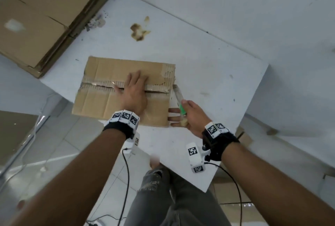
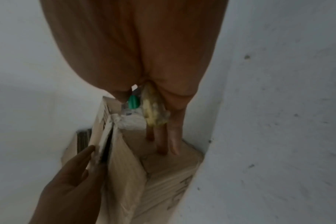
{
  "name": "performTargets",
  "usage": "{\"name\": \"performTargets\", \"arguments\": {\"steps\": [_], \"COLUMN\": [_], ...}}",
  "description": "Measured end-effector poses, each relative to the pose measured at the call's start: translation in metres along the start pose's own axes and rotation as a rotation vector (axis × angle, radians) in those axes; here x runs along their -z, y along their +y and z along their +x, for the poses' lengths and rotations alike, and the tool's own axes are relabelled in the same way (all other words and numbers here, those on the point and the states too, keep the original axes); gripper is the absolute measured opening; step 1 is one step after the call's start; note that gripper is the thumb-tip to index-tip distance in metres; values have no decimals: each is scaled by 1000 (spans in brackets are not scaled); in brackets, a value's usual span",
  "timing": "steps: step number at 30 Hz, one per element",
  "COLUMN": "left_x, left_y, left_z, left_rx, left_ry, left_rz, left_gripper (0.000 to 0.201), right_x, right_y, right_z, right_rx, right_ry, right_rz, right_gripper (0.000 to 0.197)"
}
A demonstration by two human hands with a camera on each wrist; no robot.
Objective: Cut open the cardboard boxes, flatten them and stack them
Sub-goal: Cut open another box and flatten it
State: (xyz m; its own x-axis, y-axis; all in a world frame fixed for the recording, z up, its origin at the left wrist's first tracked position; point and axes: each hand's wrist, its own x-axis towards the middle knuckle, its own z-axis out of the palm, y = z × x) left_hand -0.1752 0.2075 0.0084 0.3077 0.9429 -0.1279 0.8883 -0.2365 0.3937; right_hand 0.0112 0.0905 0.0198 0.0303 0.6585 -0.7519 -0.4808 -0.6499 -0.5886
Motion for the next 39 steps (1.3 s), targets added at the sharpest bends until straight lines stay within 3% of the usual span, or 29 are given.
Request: {"name": "performTargets", "arguments": {"steps": [3,10,15,20,25,32,39], "left_x": [-19,-28,-28,-27,-21,25,34], "left_y": [-13,-18,-18,-19,-16,-26,-27], "left_z": [-7,-5,-6,-4,-5,5,5], "left_rx": [37,16,29,33,43,42,15], "left_ry": [105,126,120,117,159,215,208], "left_rz": [-130,-89,-126,-127,-145,-307,-358], "left_gripper": [50,52,52,52,50,62,58], "right_x": [1,23,33,35,32,-2,-14], "right_y": [13,-5,-14,-15,-11,-36,-56], "right_z": [3,14,12,13,9,-3,-6], "right_rx": [52,222,257,268,282,400,500], "right_ry": [5,161,189,305,401,253,214], "right_rz": [44,-360,-392,-412,-328,-401,-577], "right_gripper": [24,26,36,53,50,54,54]}}
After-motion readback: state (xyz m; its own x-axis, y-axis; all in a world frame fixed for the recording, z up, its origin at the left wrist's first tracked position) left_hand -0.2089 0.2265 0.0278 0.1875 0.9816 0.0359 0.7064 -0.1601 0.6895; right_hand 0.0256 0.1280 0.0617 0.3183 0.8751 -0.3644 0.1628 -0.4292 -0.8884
